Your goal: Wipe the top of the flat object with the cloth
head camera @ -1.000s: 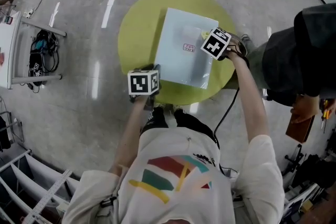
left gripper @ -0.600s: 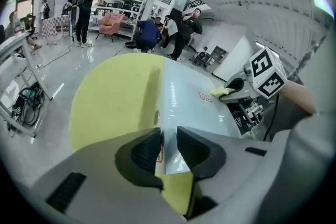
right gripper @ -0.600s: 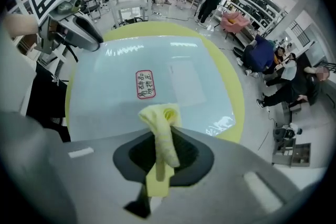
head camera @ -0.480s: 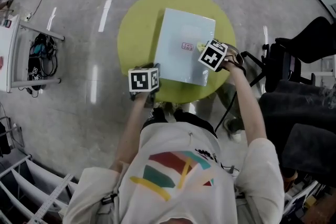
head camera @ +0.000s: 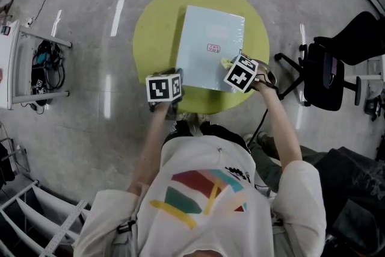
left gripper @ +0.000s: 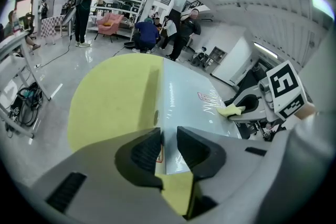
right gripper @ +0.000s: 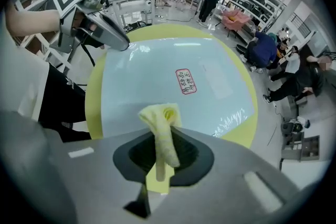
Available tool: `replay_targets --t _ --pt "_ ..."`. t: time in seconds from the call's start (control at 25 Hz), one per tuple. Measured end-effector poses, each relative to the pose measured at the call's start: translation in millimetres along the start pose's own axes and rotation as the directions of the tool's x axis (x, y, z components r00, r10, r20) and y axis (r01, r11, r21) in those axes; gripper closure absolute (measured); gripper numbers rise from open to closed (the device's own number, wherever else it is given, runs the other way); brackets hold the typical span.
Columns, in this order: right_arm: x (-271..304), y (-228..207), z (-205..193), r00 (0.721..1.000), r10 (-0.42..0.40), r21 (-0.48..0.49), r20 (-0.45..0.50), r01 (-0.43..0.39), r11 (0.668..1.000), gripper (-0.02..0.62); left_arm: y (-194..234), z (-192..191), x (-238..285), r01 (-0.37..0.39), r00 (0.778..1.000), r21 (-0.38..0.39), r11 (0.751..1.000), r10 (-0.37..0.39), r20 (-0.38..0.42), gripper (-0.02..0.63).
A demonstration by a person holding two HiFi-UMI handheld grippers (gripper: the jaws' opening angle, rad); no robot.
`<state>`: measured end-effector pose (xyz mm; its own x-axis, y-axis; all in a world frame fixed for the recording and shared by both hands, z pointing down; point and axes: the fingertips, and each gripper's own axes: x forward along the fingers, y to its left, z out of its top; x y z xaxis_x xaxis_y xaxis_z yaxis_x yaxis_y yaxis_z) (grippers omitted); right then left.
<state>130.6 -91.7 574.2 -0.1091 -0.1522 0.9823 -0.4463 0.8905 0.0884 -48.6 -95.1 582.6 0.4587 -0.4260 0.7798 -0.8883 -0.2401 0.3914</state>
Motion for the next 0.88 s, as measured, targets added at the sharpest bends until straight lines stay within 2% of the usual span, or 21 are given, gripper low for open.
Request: replay_targets --t 0.48,0.88 --pt "-10 69 -11 0.994 0.112 0.015 0.012 -0.112 0.994 0.568 -2 1 0 0.011 1.0 0.005 1.0 -0.011 -0.003 0.502" --pt "-15 107 -17 0.987 0.161 0.007 0.012 -0.161 0.987 0.568 -3 2 -2 0.017 1.0 0.001 1.0 -0.017 -0.002 0.502"
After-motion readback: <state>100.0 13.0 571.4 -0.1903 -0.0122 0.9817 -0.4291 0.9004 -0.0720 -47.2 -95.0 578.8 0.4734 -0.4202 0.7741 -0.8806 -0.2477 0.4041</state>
